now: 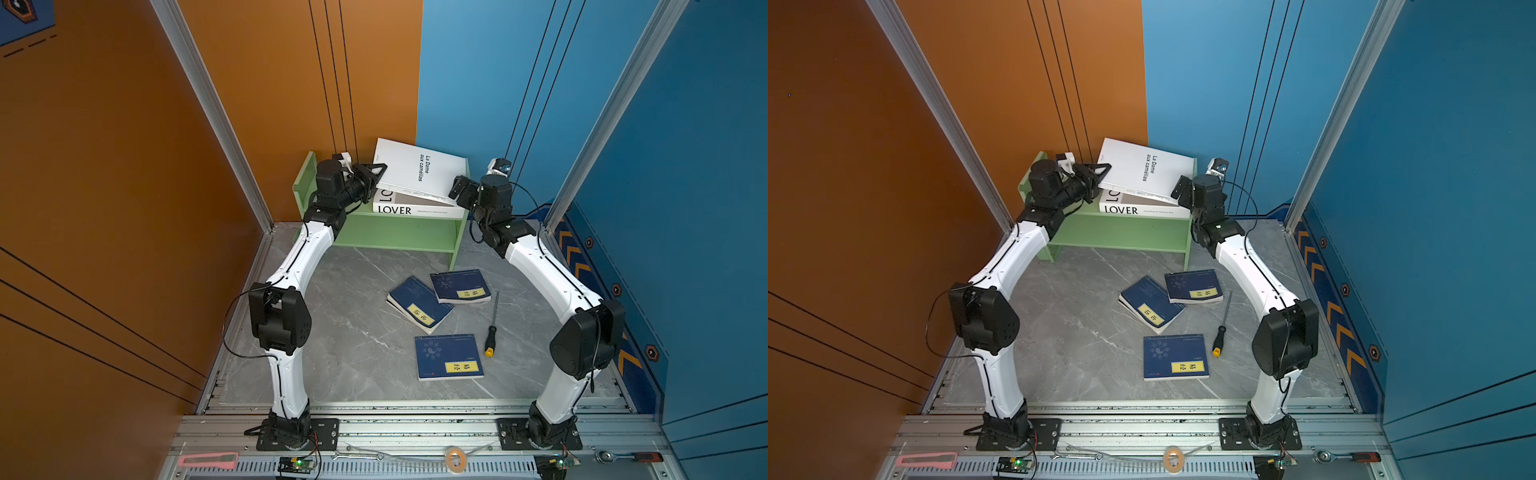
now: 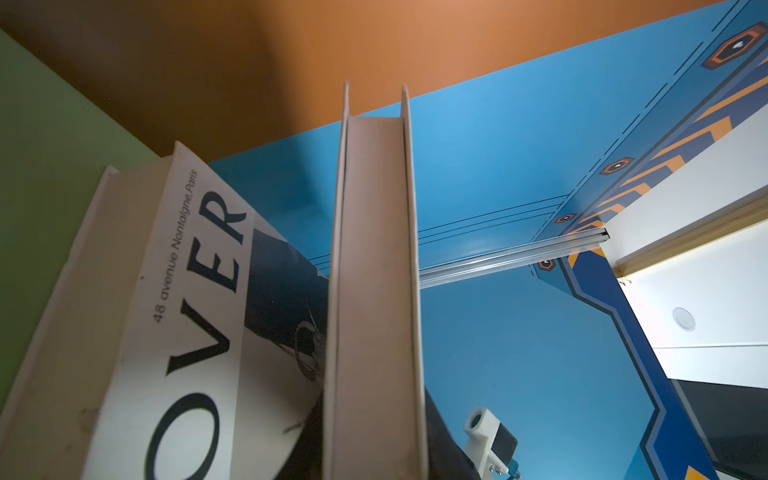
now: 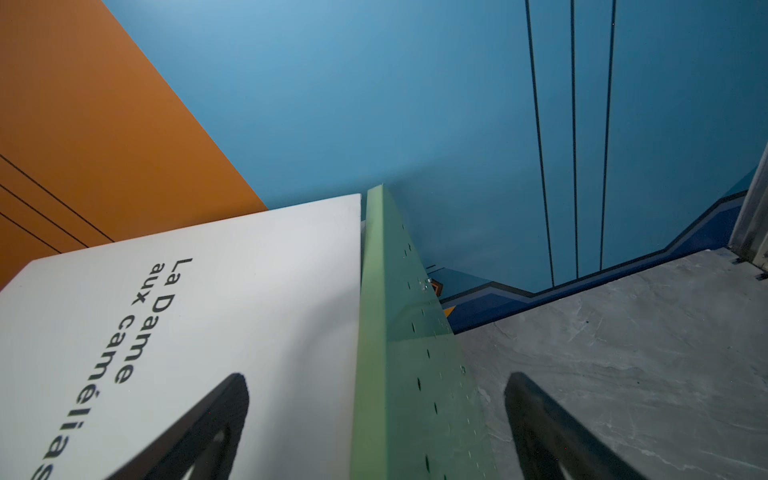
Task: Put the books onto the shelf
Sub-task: 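Lower the white book onto the LOVER book with left gripper while right steadies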
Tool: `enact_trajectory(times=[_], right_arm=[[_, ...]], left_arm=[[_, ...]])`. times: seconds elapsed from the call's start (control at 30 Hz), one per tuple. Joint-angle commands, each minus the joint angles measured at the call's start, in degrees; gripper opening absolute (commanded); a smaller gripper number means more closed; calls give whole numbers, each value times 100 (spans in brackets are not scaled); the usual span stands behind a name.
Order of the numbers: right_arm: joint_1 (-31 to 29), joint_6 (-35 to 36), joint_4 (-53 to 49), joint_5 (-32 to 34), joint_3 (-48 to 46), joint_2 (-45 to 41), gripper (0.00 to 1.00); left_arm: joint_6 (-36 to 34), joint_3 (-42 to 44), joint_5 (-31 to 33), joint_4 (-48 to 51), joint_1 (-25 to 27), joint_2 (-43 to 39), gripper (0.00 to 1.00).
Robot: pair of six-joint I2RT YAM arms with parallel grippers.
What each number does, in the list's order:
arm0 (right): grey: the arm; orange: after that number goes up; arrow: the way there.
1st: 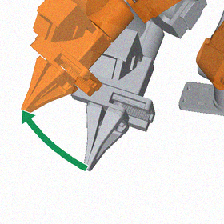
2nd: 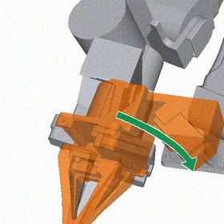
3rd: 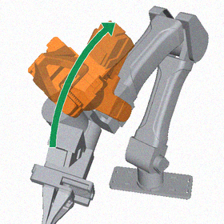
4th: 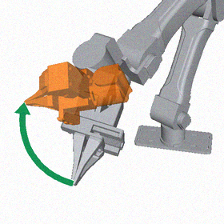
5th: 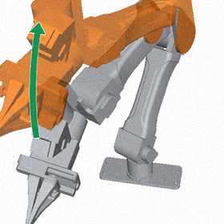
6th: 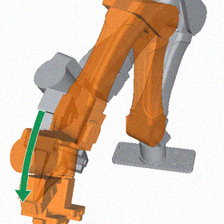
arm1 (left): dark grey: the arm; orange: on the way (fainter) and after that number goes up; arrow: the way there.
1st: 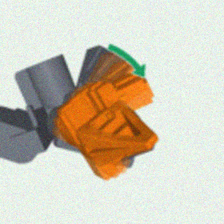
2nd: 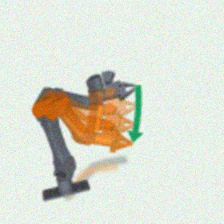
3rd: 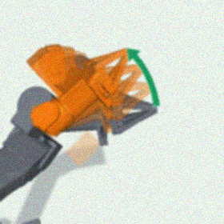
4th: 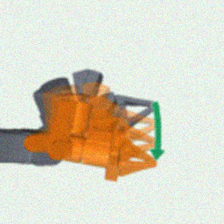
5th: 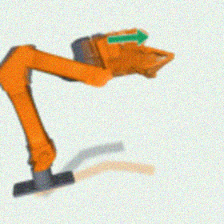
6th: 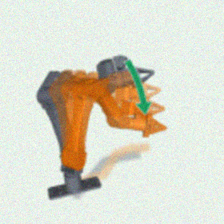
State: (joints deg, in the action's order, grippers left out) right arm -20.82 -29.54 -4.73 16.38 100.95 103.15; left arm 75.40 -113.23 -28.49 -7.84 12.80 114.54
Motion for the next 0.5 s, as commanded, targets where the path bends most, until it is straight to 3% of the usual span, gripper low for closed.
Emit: enact_trajectory(times=[0.0, 0.17, 0.47], right_arm=[[-126, 168, -208, 277, 106, 2, 97], [-194, 273, -153, 757, -252, -120, 94], [-195, 403, -32, 1008, -620, -322, 93]], left_arm=[[-264, 231, -15, 80, 92, -127, 41], [-613, 263, 91, 398, 23, -274, 58], [-1226, 416, 180, 1009, -389, -582, 72]])
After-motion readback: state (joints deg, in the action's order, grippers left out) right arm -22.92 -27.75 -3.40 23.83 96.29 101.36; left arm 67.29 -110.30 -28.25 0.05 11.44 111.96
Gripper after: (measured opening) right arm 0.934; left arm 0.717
